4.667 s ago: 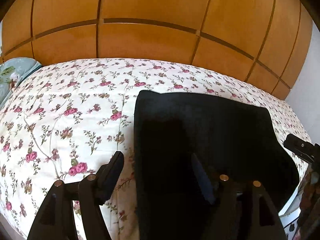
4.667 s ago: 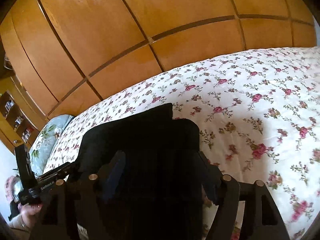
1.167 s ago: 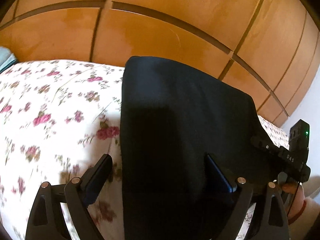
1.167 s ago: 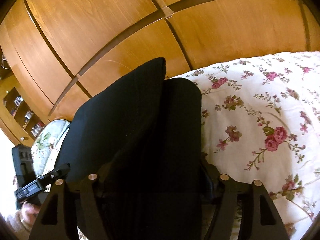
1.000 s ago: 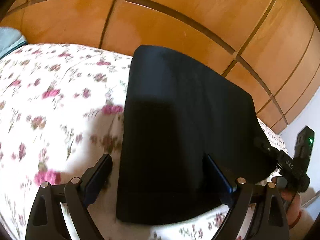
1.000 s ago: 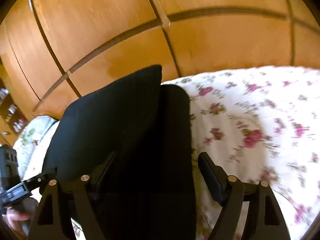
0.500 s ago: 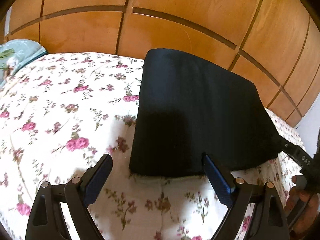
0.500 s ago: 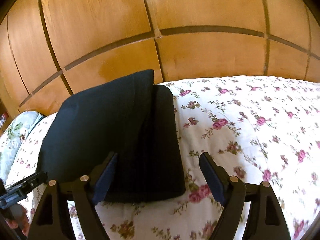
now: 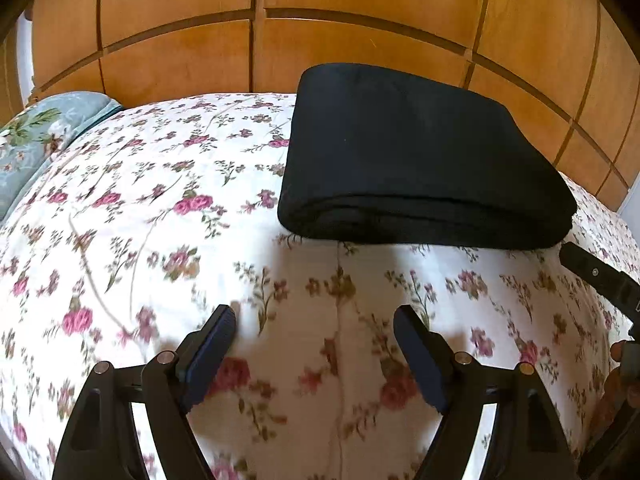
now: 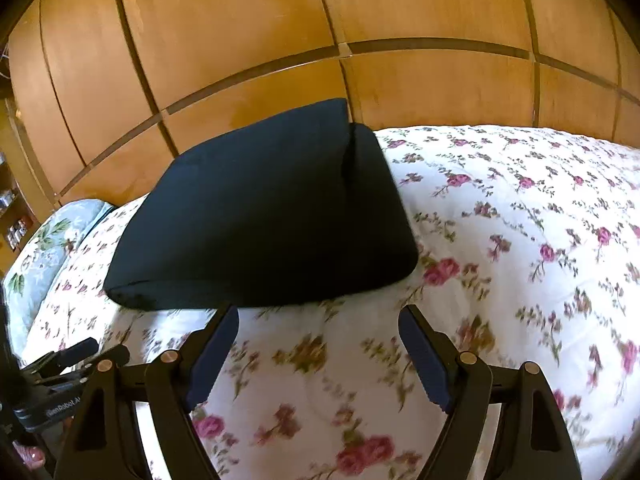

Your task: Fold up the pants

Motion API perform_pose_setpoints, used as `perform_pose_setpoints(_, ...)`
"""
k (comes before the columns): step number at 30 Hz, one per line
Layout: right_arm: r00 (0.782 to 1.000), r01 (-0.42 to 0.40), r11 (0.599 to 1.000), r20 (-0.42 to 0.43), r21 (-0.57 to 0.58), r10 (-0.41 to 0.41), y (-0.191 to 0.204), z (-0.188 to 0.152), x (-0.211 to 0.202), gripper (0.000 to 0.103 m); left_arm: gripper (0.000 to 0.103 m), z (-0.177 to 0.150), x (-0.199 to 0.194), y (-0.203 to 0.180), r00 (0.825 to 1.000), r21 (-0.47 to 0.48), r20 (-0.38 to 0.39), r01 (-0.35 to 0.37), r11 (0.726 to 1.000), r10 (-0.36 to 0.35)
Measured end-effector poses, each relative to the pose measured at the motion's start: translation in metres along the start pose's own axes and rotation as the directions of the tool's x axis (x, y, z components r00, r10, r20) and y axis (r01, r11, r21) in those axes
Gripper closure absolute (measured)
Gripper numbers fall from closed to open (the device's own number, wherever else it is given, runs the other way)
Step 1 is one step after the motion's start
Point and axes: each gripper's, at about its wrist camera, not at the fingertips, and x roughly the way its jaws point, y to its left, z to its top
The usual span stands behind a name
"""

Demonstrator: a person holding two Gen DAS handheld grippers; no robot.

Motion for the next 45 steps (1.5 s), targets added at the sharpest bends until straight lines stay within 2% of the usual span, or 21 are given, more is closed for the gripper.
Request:
perform_pose_setpoints(6,0.999,-0.038,0.999,-0.003,-0.018,0.038,0.017,-0.01,-0.015,0.021,0.021,-0.017,-0.028,-0.005,0.997,-0.02,0.019,-0.071,0.997,0.072)
perform_pose_setpoints(9,0.999,-0.048,0.998,0.006,-0.031,0.048,0.028,-0.015,-0.028,0.021,0.021,-0.02,-0.049,-0.008,0.996,-0.023,0.046,-0.072,0.997,0.073)
perform_pose_setpoints(16,0.998,-0.023,0.997,0.054,-0.078,0.027,0.053,-0.021,-0.063,0.02,0.021,-0.019,-0.09,-0.011,0.991,-0.067,0.1,-0.084,0.994,0.09)
perform_pose_setpoints(20,0.995,-0.01,0.996,0.093,-0.088,0.018,0.059,-0.019,-0.08,0.02,0.021,-0.02,-0.109,-0.014,0.981,-0.055,0.146,-0.123,0.991,0.13)
perform_pose_setpoints(23,0.993,0.005,0.995,0.114,-0.096,0.006,0.063,-0.018,-0.09,0.02,0.021,-0.023,-0.123,-0.016,0.977,-0.046,0.172,-0.123,0.991,0.129)
perform_pose_setpoints(37,0.994,0.027,0.993,0.104,-0.118,-0.014,0.067,-0.024,-0.092,0.019,0.021,-0.023,-0.141,-0.019,0.962,-0.053,0.231,-0.139,0.989,0.147)
perform_pose_setpoints(45,0.995,0.021,0.994,0.099,-0.11,-0.01,0.066,-0.025,-0.091,0.019,0.025,-0.024,-0.142,-0.024,0.961,-0.04,0.235,-0.14,0.989,0.145)
